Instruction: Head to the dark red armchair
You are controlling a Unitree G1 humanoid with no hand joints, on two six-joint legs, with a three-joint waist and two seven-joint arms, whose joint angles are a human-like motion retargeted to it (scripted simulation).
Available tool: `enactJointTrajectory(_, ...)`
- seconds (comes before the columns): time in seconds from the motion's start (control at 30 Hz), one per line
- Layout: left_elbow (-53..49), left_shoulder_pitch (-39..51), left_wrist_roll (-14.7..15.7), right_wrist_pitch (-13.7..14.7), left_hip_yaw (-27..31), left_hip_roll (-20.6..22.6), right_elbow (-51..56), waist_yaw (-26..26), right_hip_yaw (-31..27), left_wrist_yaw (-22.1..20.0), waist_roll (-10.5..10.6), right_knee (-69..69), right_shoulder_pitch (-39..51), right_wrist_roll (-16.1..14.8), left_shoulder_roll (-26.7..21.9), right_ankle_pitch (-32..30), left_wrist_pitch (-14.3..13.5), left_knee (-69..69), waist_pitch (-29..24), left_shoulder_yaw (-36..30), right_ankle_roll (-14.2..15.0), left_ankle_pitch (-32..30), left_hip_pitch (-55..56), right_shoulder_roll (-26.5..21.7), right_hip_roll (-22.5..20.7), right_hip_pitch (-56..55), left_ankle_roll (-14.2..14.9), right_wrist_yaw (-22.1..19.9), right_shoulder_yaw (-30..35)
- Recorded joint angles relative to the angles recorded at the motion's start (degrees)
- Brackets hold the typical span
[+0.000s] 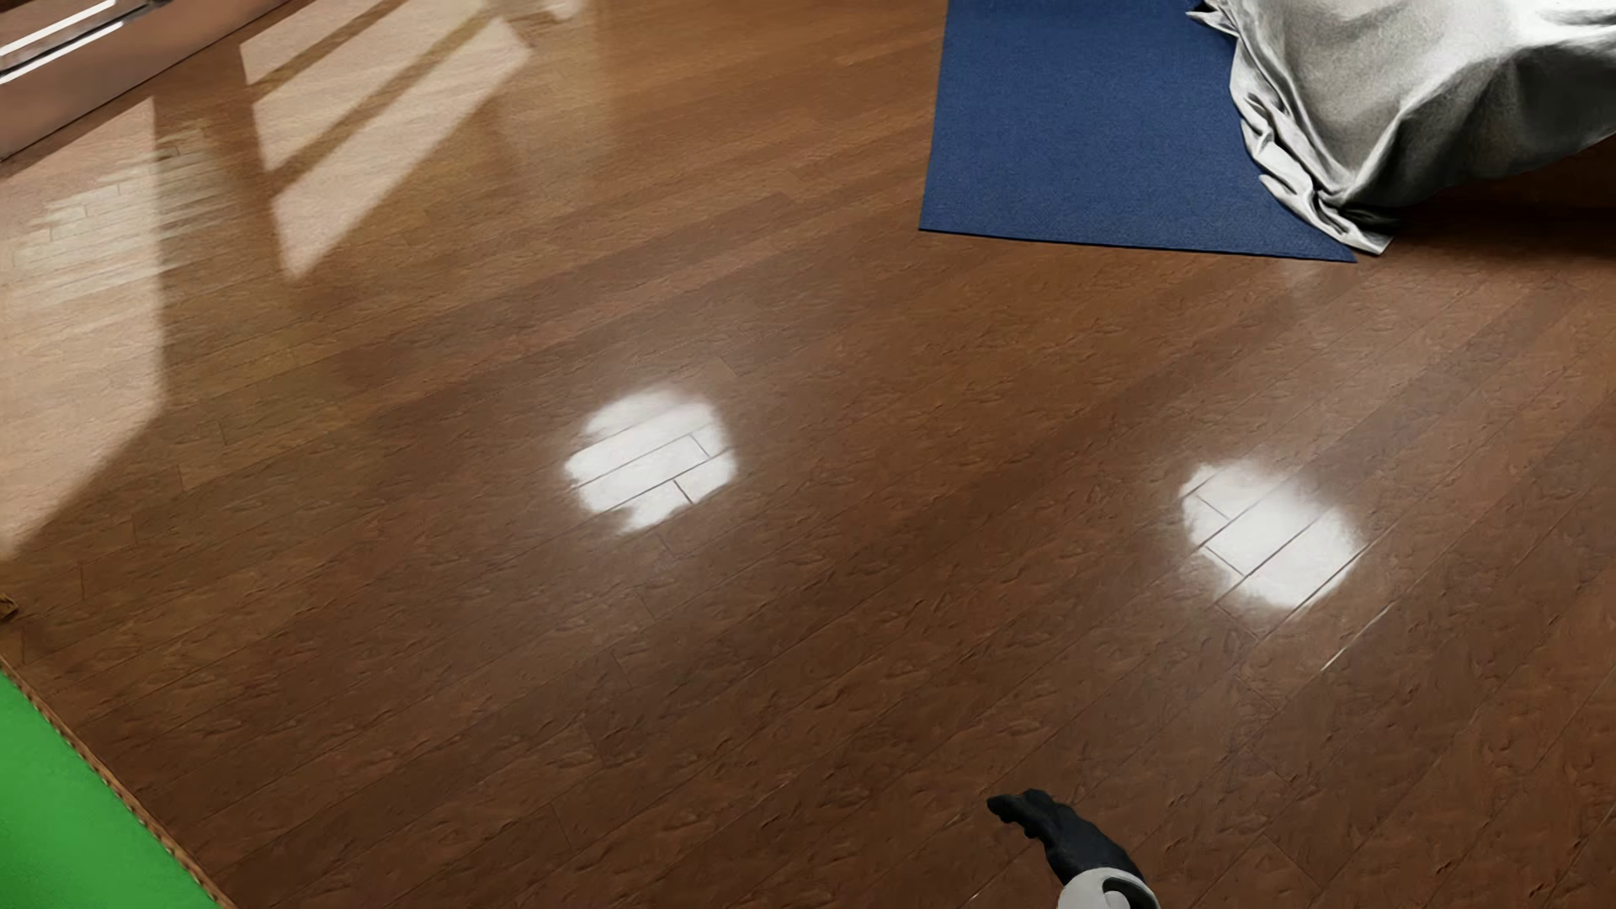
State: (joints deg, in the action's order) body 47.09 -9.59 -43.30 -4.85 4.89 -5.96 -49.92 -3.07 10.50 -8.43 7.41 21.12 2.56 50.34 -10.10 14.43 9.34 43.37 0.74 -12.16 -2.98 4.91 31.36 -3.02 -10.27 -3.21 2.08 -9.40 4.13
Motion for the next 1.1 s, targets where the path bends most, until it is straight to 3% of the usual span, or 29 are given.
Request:
enactJointTrajectory(0.07,-0.4,-0.2,-1.3,1.8,-2.6,0.5,2.1,-1.1,-1.6,0.9,-0.5,-2.2,1.0,-0.8,0.9,0.5,-0.7,-17.7,0.1,-0.5,0.2,-6.0,-0.5,-1.3,-0.2,3.4,1.8,-0.5,2.4)
enactJointTrajectory(0.13,0.3,-0.3,-2.2,2.1,-8.6,0.3,3.1,-1.4,-2.8,0.9,-0.8,-4.2,1.4,-2.8,2.5,0.9,-0.6,-29.9,0.2,-0.4,0.6,-7.5,-2.0,-2.0,-0.5,7.0,2.3,0.2,3.9)
enactJointTrajectory(0.2,2.1,0.0,-3.4,1.2,-11.1,1.0,3.2,-1.7,-4.2,1.5,-1.4,-4.3,0.9,-5.8,3.8,0.9,-0.3,-30.5,0.5,-1.0,1.4,-13.0,-3.4,-1.8,0.0,10.1,-3.3,1.1,4.0)
enactJointTrajectory(0.23,3.4,0.3,-4.1,0.5,-11.0,1.6,2.9,-1.8,-4.9,2.2,-2.0,-3.3,0.2,-6.9,4.5,0.0,-0.1,-29.6,0.7,-1.3,2.1,-15.0,-4.7,-1.8,0.7,11.6,-3.8,1.1,3.9)
enactJointTrajectory(0.3,6.3,1.1,-5.6,-1.9,-12.5,3.5,1.5,-1.8,-5.7,3.5,-3.8,0.5,-1.9,-7.6,5.8,-4.5,0.7,-28.0,1.2,-1.6,4.1,-13.3,-7.6,-1.8,3.4,12.9,-6.1,0.8,3.5)
enactJointTrajectory(0.37,7.4,2.3,-6.2,-3.6,-13.3,6.3,-0.1,-1.7,-6.7,4.5,-5.7,10.0,-4.4,-6.6,6.9,-13.2,0.5,-26.0,1.5,-0.8,10.2,-9.5,-10.2,-2.4,6.7,10.7,-8.0,3.3,4.1)
enactJointTrajectory(0.4,6.9,3.0,-6.2,-3.3,-13.7,7.9,-0.4,-1.7,-7.7,4.5,-6.5,17.7,-5.3,-5.6,7.4,-18.1,-0.3,-24.3,1.4,-0.3,15.0,-7.4,-11.0,-3.6,8.4,7.6,-8.5,5.7,5.1)
enactJointTrajectory(0.43,5.8,3.6,-6.1,-2.5,-14.0,9.6,-0.3,-1.8,-8.0,3.9,-7.4,26.8,-6.1,-4.2,7.8,-22.8,-1.3,-22.7,1.2,0.1,17.1,-5.3,-11.8,-5.1,10.1,3.8,-8.9,8.0,5.8)
enactJointTrajectory(0.5,4.1,5.4,-6.1,-3.1,-14.6,13.1,-0.6,-2.1,-7.1,1.3,-9.2,43.8,-7.0,-2.5,8.5,-30.6,-3.3,-20.1,0.6,1.2,17.2,-1.4,-13.4,-7.3,15.4,-5.4,-9.0,8.3,5.8)
enactJointTrajectory(0.57,3.7,8.2,-6.1,-6.2,-13.1,16.9,-1.3,-1.6,-10.7,-1.2,-11.1,52.4,-7.8,-2.5,8.9,-20.5,-3.5,-19.7,0.2,2.4,16.2,1.2,-16.0,-7.6,18.8,-14.0,-9.2,5.5,3.7)
enactJointTrajectory(0.6,3.8,9.9,-6.1,-7.2,-11.2,18.4,-1.4,-1.2,-10.9,-1.9,-11.8,52.4,-8.4,-2.9,9.1,-16.0,-3.1,-19.6,0.1,3.0,13.3,2.3,-17.3,-7.2,20.4,-17.4,-9.4,4.5,2.7)
enactJointTrajectory(0.7,4.2,14.8,-6.7,-5.8,-3.2,21.9,0.6,0.9,-13.8,-1.8,-12.6,40.6,-10.0,-4.1,9.3,-5.3,-3.7,-17.7,-0.1,1.8,6.6,5.6,-19.8,-6.9,19.8,-25.0,-9.4,4.4,0.9)
enactJointTrajectory(0.73,4.0,15.9,-7.0,-5.3,-0.2,22.6,1.4,1.6,-17.5,-1.5,-12.5,33.9,-10.2,-4.2,9.2,-4.1,-4.5,-17.7,-0.2,0.7,7.3,6.3,-20.8,-6.8,17.2,-26.2,-9.3,4.3,0.6)
enactJointTrajectory(0.8,3.5,17.0,-7.2,-5.4,5.7,23.3,3.0,2.9,-33.7,-1.2,-11.9,18.2,-10.2,-4.5,9.2,-4.8,-5.8,-18.2,0.1,-1.5,13.8,7.3,-22.9,-6.3,9.2,-25.3,-9.2,3.9,-0.5)
enactJointTrajectory(0.83,3.4,17.1,-7.0,-5.4,8.6,23.6,3.8,3.3,-39.7,-1.0,-11.5,9.3,-10.3,-4.8,9.2,-8.2,-6.2,-18.9,0.4,-2.3,16.2,7.7,-24.1,-5.9,8.5,-23.9,-9.0,3.7,-1.2)
enactJointTrajectory(0.87,3.6,16.9,-6.7,-5.2,11.1,23.4,4.5,3.3,-38.9,-0.8,-11.2,3.2,-10.3,-4.9,9.1,-12.9,-6.2,-19.8,0.5,-2.9,16.8,7.8,-25.4,-5.3,9.6,-22.7,-8.9,3.5,-1.7)
enactJointTrajectory(0.97,5.1,14.0,-5.7,-4.7,14.6,22.1,4.4,2.9,-32.4,-1.6,-9.5,2.5,-8.9,-3.5,8.3,-11.5,-3.9,-17.8,0.3,-2.9,13.0,7.1,-27.4,-4.7,10.6,-19.8,-9.2,2.8,-0.3)
enactJointTrajectory(1.03,6.2,10.5,-5.2,-4.1,14.7,20.9,3.7,2.7,-28.4,-0.7,-7.8,-0.2,-7.5,-2.9,7.6,-11.9,-2.0,-13.3,0.2,-2.5,10.7,2.9,-26.4,-4.4,10.6,-16.7,-9.3,2.5,0.5)
enactJointTrajectory(1.1,7.9,8.2,-6.7,-1.6,15.6,20.1,3.6,3.0,-23.5,2.6,-5.9,-2.0,-6.6,-4.4,5.0,-11.4,-2.9,-5.3,0.0,-6.2,8.8,-1.5,-23.2,-3.8,10.4,-14.0,-7.9,1.0,-1.2)
